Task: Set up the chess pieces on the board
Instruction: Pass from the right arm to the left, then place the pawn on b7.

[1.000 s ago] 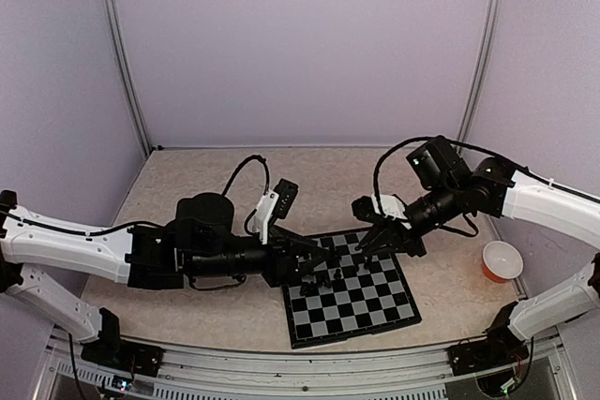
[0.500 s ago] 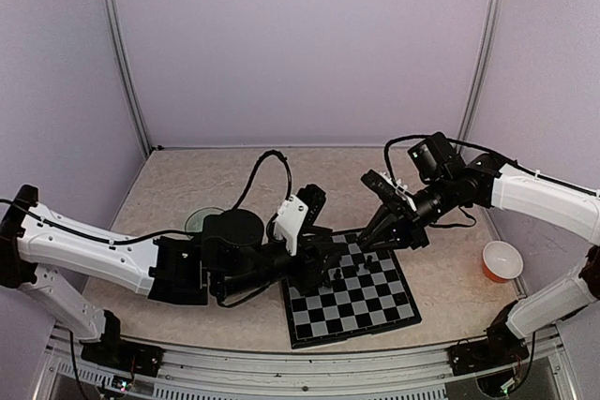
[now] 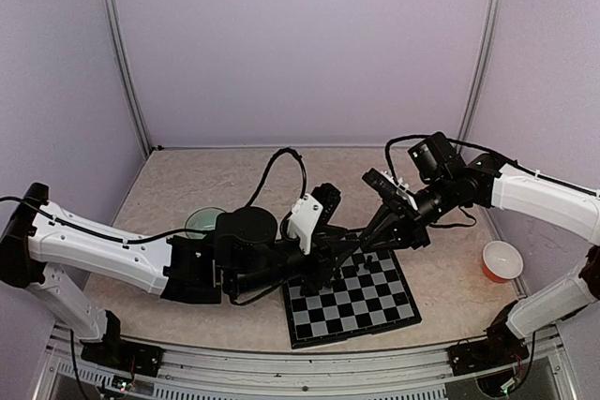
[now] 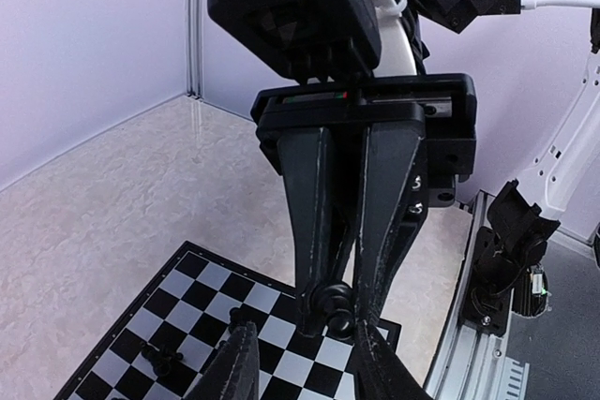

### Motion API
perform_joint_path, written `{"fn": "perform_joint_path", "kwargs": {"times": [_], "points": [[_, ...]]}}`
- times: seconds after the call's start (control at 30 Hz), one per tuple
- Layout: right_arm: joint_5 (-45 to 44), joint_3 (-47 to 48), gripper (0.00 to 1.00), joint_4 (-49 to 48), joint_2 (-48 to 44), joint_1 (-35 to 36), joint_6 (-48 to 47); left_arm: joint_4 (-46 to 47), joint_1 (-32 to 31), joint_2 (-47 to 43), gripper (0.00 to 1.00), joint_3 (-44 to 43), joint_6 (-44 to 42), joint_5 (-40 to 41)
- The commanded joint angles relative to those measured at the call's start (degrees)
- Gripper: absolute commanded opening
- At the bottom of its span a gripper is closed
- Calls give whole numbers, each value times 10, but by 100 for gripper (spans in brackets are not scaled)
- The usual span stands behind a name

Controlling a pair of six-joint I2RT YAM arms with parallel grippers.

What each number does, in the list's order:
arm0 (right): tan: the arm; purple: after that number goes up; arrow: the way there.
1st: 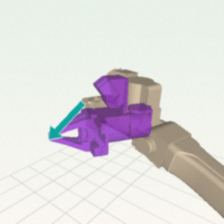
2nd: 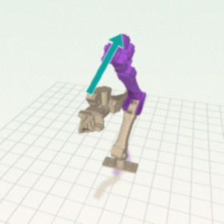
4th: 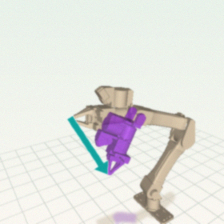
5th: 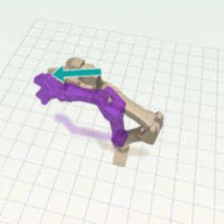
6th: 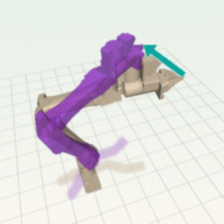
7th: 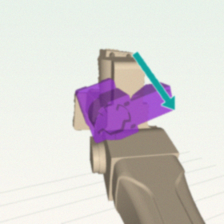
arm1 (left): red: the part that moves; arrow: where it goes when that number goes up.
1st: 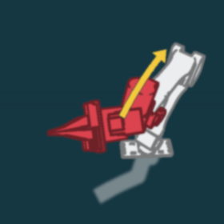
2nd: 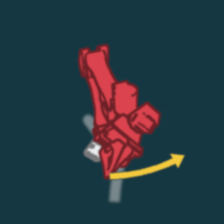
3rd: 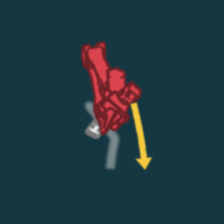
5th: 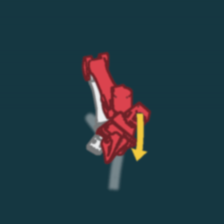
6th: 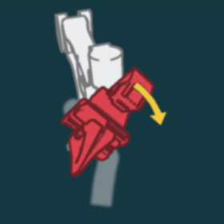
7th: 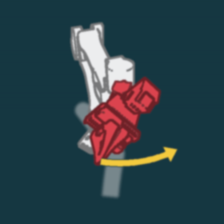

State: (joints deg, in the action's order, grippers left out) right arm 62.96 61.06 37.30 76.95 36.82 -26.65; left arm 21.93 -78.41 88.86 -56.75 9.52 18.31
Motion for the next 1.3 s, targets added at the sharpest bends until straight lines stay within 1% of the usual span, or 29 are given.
{"fn": "perform_joint_path", "kwargs": {"times": [0.0,0.4,0.6,0.7,0.73,0.77,0.8,0.83,0.87,0.9,1.0,1.07,1.13,1.2,1.23,1.27], "points": [[14,7,2,-4,-6,-6,3,20,6,10,34,-20,-4,-16],[9,0,2,-7,-10,-5,1,26,11,26,29,-36,4,-41],[5,-2,2,-7,-17,-5,1,21,16,39,17,-48,7,-52],[2,-3,3,-8,-21,-5,2,19,18,42,13,-49,11,-51],[-4,-4,5,-7,-23,-6,1,17,18,42,12,-49,12,-50],[-10,-3,9,-2,-27,-8,-3,13,19,42,11,-51,13,-50],[-18,-3,15,5,-33,-13,-9,7,20,43,10,-54,14,-50],[-29,-3,23,14,-41,-20,-22,-7,21,44,9,-64,14,-50],[-51,-4,30,28,-55,-29,-41,-23,22,44,9,-71,13,-50],[-84,-11,35,33,-74,-40,-57,-41,24,47,9,-83,12,-52],[-185,-60,47,16,-138,-94,-79,-109,32,62,8,-123,12,-66],[-211,-84,51,0,-175,-150,-78,-153,38,87,8,-151,15,-83],[-210,-101,51,-19,-204,-202,-61,-195,43,120,8,-184,16,-102],[-210,-122,52,-52,-222,-251,-25,-244,43,154,8,-222,13,-118],[-228,-137,51,-77,-228,-269,2,-267,42,170,7,-246,11,-121],[-268,-157,50,-112,-229,-281,30,-290,40,198,7,-269,10,-122]]}}
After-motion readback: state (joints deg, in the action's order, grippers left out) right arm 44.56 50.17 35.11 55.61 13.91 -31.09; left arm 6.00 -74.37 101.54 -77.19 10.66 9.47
